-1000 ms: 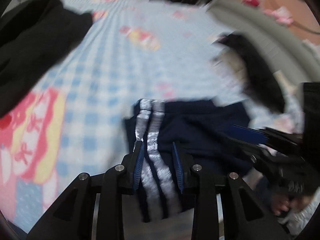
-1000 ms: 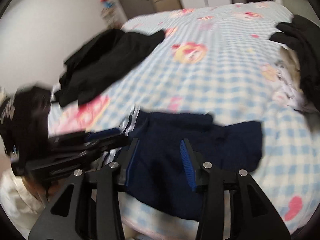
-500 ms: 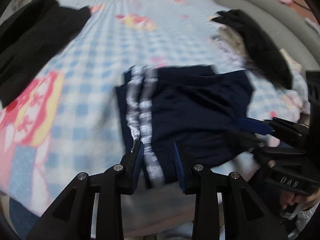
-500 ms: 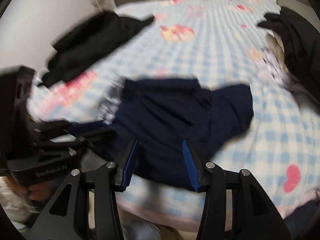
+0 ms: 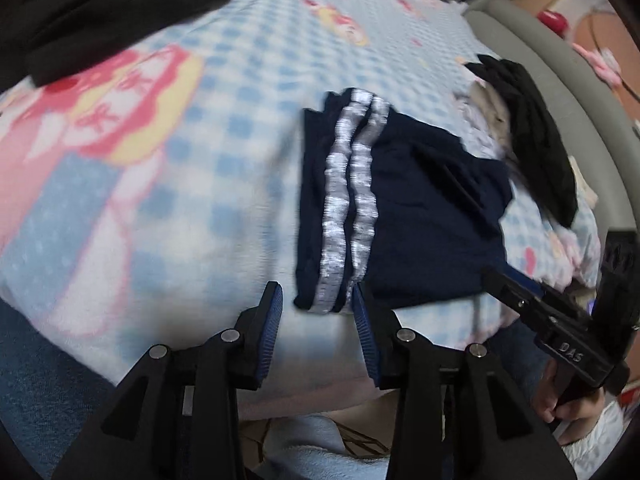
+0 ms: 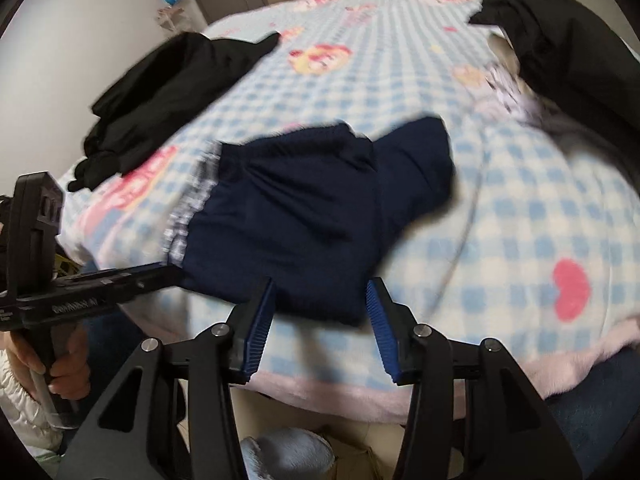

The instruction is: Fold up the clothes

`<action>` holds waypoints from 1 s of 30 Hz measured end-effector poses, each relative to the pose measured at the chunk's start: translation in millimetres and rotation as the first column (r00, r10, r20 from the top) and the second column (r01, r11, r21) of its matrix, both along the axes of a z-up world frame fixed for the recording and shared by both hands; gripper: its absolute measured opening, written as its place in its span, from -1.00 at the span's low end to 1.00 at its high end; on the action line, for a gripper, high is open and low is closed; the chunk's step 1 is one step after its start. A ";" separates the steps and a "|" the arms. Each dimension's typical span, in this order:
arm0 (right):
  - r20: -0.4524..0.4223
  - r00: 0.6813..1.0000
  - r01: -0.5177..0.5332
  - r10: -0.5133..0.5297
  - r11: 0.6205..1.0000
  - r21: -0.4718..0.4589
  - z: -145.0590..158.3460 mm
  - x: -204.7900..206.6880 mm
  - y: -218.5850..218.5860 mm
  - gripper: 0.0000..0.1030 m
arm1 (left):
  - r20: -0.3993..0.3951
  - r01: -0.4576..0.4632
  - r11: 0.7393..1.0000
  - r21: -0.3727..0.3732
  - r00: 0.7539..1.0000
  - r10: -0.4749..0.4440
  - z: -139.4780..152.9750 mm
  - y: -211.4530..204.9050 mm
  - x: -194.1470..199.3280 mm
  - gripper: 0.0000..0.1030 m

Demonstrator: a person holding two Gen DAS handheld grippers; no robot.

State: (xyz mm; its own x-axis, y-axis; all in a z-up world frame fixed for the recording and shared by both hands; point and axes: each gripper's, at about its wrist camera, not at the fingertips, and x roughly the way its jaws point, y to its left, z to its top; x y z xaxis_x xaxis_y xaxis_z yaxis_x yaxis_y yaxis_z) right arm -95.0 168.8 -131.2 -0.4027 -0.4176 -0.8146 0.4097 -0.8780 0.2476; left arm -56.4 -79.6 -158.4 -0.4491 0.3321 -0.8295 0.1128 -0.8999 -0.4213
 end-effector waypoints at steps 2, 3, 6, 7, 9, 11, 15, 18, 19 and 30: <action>0.011 0.999 0.033 -0.033 0.999 0.005 -1.4 -1.7 8.5 -0.07 | -0.012 -0.013 1.000 -0.003 1.000 0.013 3.1 -2.3 2.0 -0.29; 0.016 0.999 0.050 -0.050 0.999 0.008 -2.2 -2.6 12.8 -0.07 | -0.024 -0.015 1.000 -0.008 1.000 0.015 6.0 -2.5 3.4 -0.29; 0.024 0.996 0.090 -0.090 0.996 -0.003 -0.5 -4.1 24.5 -0.07 | -0.099 -0.005 1.000 0.006 0.995 0.006 21.1 -3.5 6.7 -0.29; 0.025 0.995 0.097 -0.096 0.995 -0.020 1.6 -4.2 27.5 -0.07 | -0.131 0.008 1.000 0.009 0.991 -0.006 27.0 -0.8 7.0 -0.29; 0.052 0.995 0.095 -0.090 0.991 -0.090 2.7 -5.9 29.1 -0.05 | -0.172 0.044 0.999 0.006 0.984 -0.042 34.3 8.2 3.0 -0.29; 0.071 0.995 0.079 -0.071 0.990 -0.118 -0.2 -7.4 23.9 -0.04 | -0.174 0.069 0.998 -0.014 0.982 -0.070 33.9 15.8 -5.1 -0.29; 0.090 0.994 0.067 -0.062 0.996 -0.058 -12.0 -12.6 15.9 -0.04 | -0.095 0.018 0.999 -0.041 0.995 -0.021 16.4 3.4 -18.0 -0.29; 0.112 0.989 0.105 -0.098 0.993 -0.058 -12.4 -16.3 25.6 -0.04 | -0.063 -0.010 1.000 0.012 0.998 0.011 9.1 -11.2 -24.1 -0.27; 0.104 0.989 0.114 -0.107 0.991 -0.065 -8.1 -17.7 27.9 -0.04 | -0.067 -0.004 0.999 0.047 0.998 0.007 10.3 -14.5 -26.4 -0.25; 0.075 0.991 0.113 -0.113 0.994 0.003 -11.8 -50.7 -2.6 0.16 | -0.071 0.024 1.000 0.010 0.997 -0.023 -4.9 -3.5 -67.4 -0.08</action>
